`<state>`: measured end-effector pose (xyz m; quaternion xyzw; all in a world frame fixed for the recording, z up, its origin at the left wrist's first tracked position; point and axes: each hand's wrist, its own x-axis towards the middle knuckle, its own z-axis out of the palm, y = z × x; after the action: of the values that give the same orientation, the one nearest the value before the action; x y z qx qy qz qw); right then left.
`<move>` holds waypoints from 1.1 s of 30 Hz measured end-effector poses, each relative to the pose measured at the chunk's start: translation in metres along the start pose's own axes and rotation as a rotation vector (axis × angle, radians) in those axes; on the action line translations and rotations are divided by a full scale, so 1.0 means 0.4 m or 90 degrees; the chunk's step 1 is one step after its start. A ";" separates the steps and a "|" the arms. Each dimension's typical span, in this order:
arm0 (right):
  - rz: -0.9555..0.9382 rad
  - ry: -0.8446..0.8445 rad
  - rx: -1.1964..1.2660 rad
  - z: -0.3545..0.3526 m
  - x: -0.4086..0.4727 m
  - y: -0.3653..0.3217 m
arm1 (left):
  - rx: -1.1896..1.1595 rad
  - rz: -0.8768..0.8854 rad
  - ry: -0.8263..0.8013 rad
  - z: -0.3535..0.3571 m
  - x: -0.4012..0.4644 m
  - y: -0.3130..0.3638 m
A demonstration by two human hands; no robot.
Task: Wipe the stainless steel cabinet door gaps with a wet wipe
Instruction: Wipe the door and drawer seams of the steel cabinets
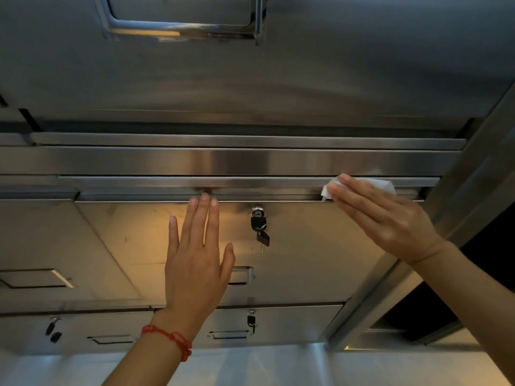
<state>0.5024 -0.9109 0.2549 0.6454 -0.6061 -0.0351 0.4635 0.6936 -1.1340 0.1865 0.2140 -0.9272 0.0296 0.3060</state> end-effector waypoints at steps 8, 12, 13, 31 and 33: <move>0.002 0.004 0.005 -0.005 -0.003 0.007 | 0.002 0.003 0.009 -0.001 0.001 0.001; 0.013 0.004 -0.010 -0.005 0.003 -0.005 | -0.006 -0.003 0.006 -0.001 0.000 0.000; 0.007 0.002 -0.008 -0.004 0.009 -0.007 | -0.006 -0.005 0.007 0.000 0.000 0.002; 0.018 -0.013 -0.012 -0.022 -0.016 0.005 | -0.005 0.005 0.004 0.004 -0.001 -0.006; 0.026 -0.011 -0.027 -0.023 -0.021 0.004 | -0.005 0.007 0.006 0.005 0.001 -0.008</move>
<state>0.5046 -0.8986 0.2569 0.6228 -0.6220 -0.0440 0.4725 0.6936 -1.1373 0.1849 0.2076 -0.9271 0.0282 0.3109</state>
